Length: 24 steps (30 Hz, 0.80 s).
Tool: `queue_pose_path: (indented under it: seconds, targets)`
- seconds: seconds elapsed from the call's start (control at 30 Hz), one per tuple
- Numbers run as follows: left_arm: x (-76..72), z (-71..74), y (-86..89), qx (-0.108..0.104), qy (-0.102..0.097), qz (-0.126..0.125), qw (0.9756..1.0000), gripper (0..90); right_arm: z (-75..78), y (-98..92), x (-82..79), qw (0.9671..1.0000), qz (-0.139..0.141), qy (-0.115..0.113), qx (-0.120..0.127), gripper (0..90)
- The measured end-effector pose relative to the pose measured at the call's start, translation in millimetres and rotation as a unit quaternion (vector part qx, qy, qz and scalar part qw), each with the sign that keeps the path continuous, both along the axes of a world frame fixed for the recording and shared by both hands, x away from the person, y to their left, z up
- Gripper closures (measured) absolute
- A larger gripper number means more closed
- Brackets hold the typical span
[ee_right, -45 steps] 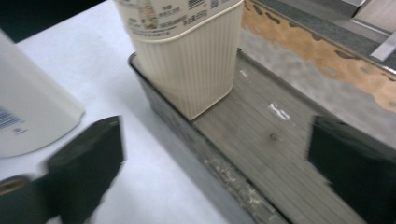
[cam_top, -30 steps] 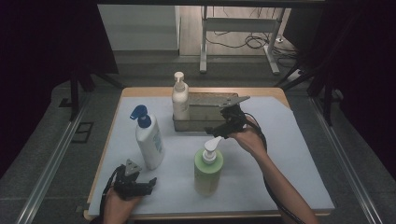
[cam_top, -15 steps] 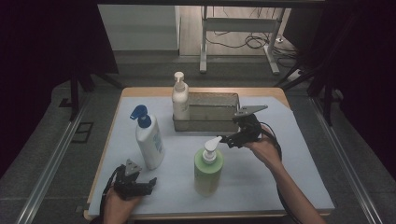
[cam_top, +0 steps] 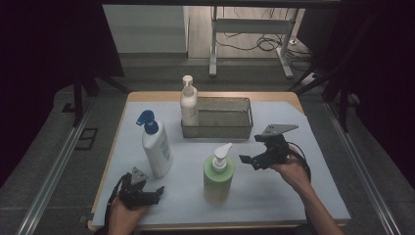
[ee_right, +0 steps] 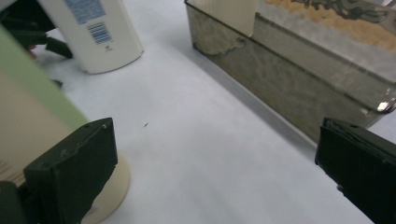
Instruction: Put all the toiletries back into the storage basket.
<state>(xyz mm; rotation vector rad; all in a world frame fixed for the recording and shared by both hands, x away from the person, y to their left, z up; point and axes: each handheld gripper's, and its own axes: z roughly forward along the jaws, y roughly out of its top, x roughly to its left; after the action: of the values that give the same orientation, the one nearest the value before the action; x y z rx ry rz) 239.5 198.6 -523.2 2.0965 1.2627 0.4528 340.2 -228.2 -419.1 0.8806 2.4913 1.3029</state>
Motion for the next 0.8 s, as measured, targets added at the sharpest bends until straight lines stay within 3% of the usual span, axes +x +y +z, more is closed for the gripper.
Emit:
queue_pose_path:
  seconds: [0.23,0.47,0.67,0.8]
  targets:
    - [0.1,0.0,0.2,0.001,-0.001,-0.001,1.0,12.3,-0.9,-5.1,-24.0,0.9999,0.015,-0.003,0.0,0.0]
    - [0.0,0.0,0.0,0.0,0.0,0.0,1.0,12.3,-4.5,-2.9,-46.5,0.9992,0.038,0.015,-0.002,0.0]
    - [0.0,-0.1,0.0,0.0,0.0,0.0,1.0,12.3,-7.1,2.2,-57.4,0.9988,0.038,0.029,-0.002,5.9]
    - [0.0,0.0,0.0,0.0,0.0,0.0,1.0,12.3,-5.9,9.3,-62.3,0.9981,0.053,0.032,0.001,5.8]
